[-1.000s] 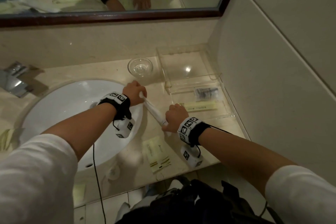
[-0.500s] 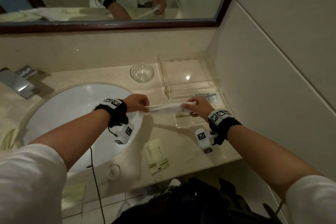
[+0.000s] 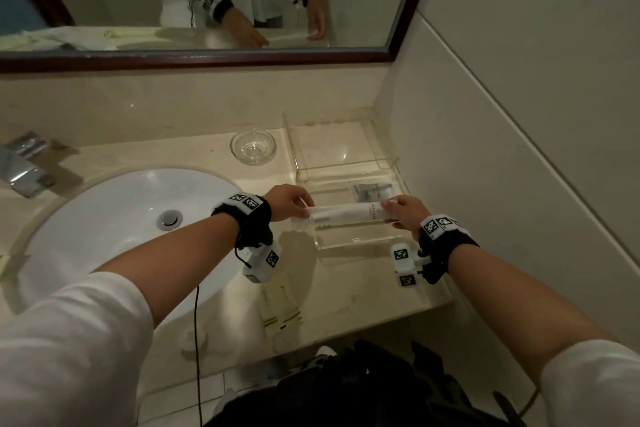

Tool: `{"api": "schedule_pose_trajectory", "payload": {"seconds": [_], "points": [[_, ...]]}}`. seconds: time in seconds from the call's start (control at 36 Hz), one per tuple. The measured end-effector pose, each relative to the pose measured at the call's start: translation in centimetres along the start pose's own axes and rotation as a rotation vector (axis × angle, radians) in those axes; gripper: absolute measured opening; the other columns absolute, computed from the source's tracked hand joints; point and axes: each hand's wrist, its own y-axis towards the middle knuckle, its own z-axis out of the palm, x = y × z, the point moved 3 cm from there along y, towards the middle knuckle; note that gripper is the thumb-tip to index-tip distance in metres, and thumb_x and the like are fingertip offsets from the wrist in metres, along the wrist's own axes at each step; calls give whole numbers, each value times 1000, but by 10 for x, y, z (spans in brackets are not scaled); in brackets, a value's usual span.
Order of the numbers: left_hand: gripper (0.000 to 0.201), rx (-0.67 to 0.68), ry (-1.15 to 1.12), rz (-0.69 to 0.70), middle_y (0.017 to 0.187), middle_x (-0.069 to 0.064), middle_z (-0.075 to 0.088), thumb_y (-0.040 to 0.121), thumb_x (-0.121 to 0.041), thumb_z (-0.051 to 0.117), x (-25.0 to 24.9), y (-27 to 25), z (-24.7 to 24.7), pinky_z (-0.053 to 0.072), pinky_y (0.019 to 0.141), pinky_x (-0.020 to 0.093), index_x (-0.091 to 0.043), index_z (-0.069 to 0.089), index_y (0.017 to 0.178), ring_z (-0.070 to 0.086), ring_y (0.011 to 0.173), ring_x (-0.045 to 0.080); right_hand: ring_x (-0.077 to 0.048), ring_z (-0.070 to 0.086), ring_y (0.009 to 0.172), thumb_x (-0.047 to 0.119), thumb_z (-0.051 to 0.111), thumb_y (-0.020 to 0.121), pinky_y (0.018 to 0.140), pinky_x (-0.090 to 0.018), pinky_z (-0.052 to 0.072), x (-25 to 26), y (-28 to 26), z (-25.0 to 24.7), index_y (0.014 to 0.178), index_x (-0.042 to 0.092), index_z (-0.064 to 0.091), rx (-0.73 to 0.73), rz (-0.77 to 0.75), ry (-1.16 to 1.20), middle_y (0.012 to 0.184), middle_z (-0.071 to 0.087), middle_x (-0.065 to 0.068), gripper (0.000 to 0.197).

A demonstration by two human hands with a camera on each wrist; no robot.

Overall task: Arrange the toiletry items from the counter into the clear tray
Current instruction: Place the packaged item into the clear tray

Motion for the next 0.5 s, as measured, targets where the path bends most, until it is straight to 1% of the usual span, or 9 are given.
{"api": "schedule_pose_trajectory", "payload": {"seconds": [0.08, 0.17, 0.22, 0.31, 0.36, 0.39, 0.42, 0.5], "points": [[23, -6, 32, 12, 104, 4, 69, 83, -21, 68, -9, 4, 7, 37, 79, 20, -15, 67, 105, 55, 87, 9, -22, 59, 78, 22, 60, 91, 61, -25, 47, -8, 5, -10, 98, 7, 59, -31, 7, -50, 89, 61, -10, 17], [21, -15, 42, 29, 104, 3, 69, 83, -22, 68, -17, 9, 13, 36, 79, 19, -17, 67, 104, 54, 86, 9, -20, 58, 73, 21, 58, 92, 65, -28, 49, -15, 9, -18, 99, 5, 61, -49, 12, -74, 91, 61, -14, 18], [21, -14, 50, 41, 103, 4, 69, 82, -21, 69, -21, 11, 17, 37, 79, 19, -17, 68, 103, 54, 86, 9, -18, 58, 70, 20, 56, 93, 68, -28, 51, -17, 11, -22, 106, 1, 61, -54, 27, -78, 93, 61, -16, 23], [22, -15, 67, 45, 102, 4, 70, 81, -21, 71, -27, 14, 22, 37, 80, 19, -16, 68, 102, 55, 85, 9, -15, 57, 67, 18, 50, 96, 60, -21, 50, -20, 12, -28, 114, -4, 57, -27, 56, -100, 95, 59, -17, 29], [22, -19, 79, 46, 102, 5, 70, 80, -20, 72, -29, 17, 23, 39, 79, 19, -15, 69, 101, 56, 85, 9, -15, 57, 66, 17, 47, 97, 51, -16, 49, -21, 14, -31, 115, -5, 57, -16, 85, -106, 97, 58, -18, 30], [22, -17, 91, 44, 102, 5, 71, 80, -20, 72, -30, 18, 24, 39, 79, 19, -15, 69, 101, 56, 85, 8, -16, 57, 66, 16, 47, 97, 49, -16, 50, -22, 16, -32, 114, -7, 57, -18, 98, -105, 97, 58, -19, 30], [23, -12, 107, 41, 102, 5, 71, 80, -20, 72, -31, 19, 24, 39, 79, 18, -15, 69, 102, 56, 85, 9, -18, 57, 67, 15, 47, 97, 52, -18, 52, -23, 18, -32, 115, -9, 56, -23, 108, -104, 97, 58, -20, 31], [23, -1, 157, 31, 104, 5, 70, 82, -17, 69, -32, 21, 27, 39, 80, 17, -15, 68, 105, 61, 92, 15, -26, 59, 75, 11, 46, 97, 73, -33, 53, -25, 20, -31, 117, -11, 53, -15, 139, -92, 106, 59, -28, 31]]}}
